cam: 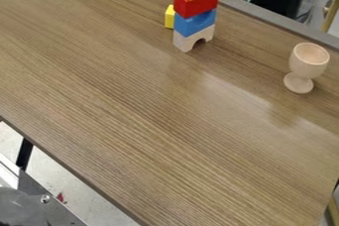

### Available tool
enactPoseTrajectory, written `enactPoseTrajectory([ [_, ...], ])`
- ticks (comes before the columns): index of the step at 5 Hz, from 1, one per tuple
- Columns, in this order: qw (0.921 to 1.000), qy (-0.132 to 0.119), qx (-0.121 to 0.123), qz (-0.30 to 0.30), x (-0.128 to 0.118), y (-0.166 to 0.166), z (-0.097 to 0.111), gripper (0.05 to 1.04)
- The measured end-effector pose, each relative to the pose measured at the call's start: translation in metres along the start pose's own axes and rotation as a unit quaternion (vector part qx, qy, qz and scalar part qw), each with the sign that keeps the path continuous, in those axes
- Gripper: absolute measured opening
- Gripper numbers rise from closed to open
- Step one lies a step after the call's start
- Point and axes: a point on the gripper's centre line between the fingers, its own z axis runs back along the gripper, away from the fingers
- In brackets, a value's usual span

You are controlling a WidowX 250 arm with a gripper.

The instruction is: Put cylinder from the table on top of yellow block

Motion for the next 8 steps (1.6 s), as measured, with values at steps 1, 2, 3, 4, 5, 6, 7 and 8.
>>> enactPoseTrajectory([
  [1, 0.9998, 0.008, -0.008, -0.017, 0.006, -0.009, -0.008, 0.547],
  [2, 0.9997, 0.009, -0.012, -0.019, 0.006, -0.010, -0.008, 0.547],
  [3, 0.9994, 0.018, -0.021, -0.021, 0.003, -0.013, -0.007, 0.547],
  [4, 0.9990, 0.026, -0.028, -0.021, 0.000, -0.014, -0.008, 0.547],
  [5, 0.9985, 0.033, -0.038, -0.018, -0.003, -0.015, -0.008, 0.547],
  [6, 0.9981, 0.042, -0.042, -0.017, -0.007, -0.014, -0.012, 0.547],
  [7, 0.9976, 0.048, -0.046, -0.020, -0.009, -0.016, -0.013, 0.547],
  [8, 0.9971, 0.054, -0.048, -0.023, -0.012, -0.017, -0.016, 0.547],
])
